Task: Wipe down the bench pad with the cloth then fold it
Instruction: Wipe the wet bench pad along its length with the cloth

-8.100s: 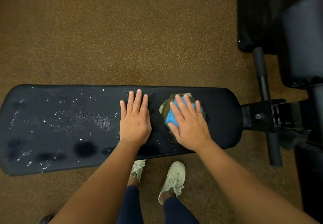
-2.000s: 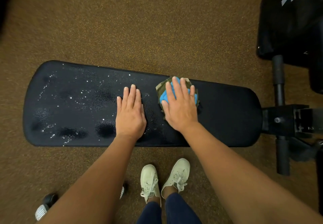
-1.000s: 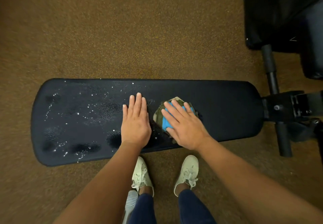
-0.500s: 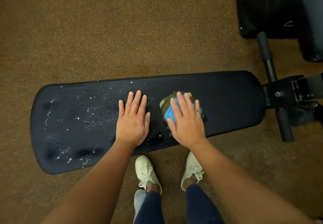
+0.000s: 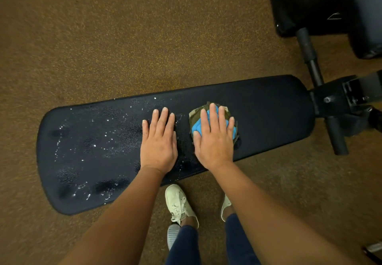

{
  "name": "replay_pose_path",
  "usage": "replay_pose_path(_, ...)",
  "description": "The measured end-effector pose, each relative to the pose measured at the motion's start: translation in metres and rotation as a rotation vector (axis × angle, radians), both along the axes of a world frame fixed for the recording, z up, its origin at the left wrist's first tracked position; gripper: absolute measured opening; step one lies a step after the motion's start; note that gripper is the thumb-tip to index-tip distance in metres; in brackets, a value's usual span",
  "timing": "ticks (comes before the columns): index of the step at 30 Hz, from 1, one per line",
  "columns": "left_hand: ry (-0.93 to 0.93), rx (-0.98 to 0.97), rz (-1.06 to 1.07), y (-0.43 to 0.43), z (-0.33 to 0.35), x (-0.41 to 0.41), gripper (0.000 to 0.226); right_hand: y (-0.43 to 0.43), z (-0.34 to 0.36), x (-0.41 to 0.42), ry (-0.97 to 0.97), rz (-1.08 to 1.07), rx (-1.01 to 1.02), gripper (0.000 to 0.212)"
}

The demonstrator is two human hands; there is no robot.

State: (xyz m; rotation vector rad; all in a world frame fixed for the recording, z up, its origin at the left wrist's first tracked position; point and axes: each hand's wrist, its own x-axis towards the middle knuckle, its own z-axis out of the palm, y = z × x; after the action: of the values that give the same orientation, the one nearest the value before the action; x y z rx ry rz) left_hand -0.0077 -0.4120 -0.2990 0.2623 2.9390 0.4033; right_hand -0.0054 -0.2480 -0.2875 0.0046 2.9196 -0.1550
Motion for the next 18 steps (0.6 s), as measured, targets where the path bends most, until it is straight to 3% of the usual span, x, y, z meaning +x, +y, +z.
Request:
replay_pose_path(6,0.003,-0.016,-0.01,0.0,0.0,0.0,0.053,0.028,0.0,0.037,-0.015,0.324,-0.072,0.06)
replay_pose_path(12,-0.006,-0.043,-0.008,0.001,-0.001,0.0,0.055,0.002,0.002,0.014,0.001,-0.078,0.005,0.064)
replay_pose_path(18,0.002,-0.058,-0.007,0.001,-0.001,0.0,0.055,0.039,-0.001,0.042,-0.028,0.41,-0.053,0.063)
